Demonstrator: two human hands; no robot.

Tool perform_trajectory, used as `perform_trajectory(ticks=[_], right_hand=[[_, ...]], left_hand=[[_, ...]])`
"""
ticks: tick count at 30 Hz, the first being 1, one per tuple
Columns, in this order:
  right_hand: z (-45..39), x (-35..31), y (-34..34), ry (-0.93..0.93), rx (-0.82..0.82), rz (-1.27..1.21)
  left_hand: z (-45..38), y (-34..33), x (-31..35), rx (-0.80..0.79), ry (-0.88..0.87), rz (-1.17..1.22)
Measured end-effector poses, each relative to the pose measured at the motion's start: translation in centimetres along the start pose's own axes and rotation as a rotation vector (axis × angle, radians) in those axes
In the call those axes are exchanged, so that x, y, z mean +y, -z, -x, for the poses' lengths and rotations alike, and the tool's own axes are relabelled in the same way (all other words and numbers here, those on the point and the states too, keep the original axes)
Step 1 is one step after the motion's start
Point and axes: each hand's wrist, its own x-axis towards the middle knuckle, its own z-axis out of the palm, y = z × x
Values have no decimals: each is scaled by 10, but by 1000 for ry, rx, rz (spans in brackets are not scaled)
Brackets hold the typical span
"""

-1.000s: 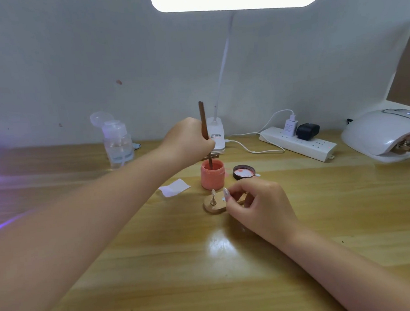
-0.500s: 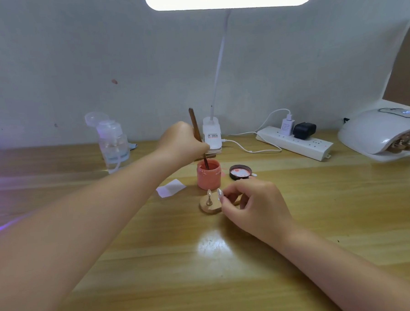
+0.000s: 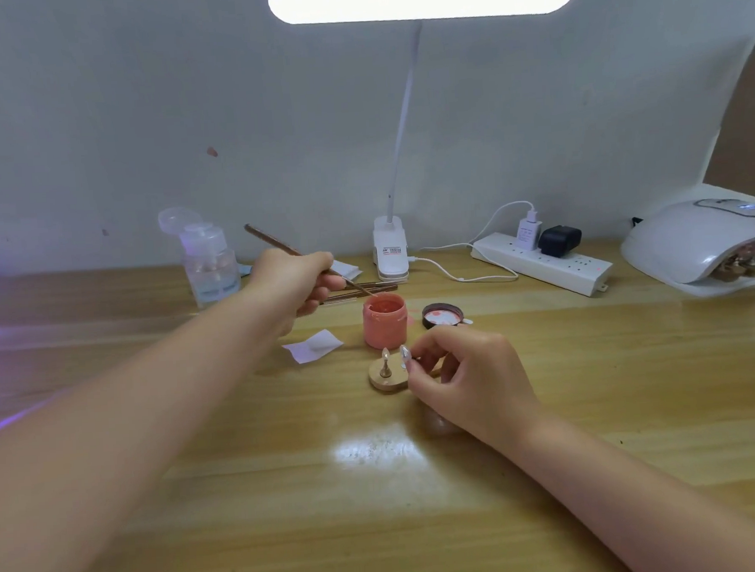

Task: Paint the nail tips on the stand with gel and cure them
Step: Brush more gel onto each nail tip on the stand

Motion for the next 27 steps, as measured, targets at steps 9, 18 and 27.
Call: perform_trajectory(ticks=[9, 18, 27], right_hand=[[-1, 0, 0, -3, -4, -6], [0, 1, 2, -13, -5, -20], [-1, 2, 1, -29, 26, -48]], left_hand=[[-4, 13, -14, 50, 64, 163], [-4, 2, -22, 43, 18, 130], [27, 16, -26, 8, -235, 420]])
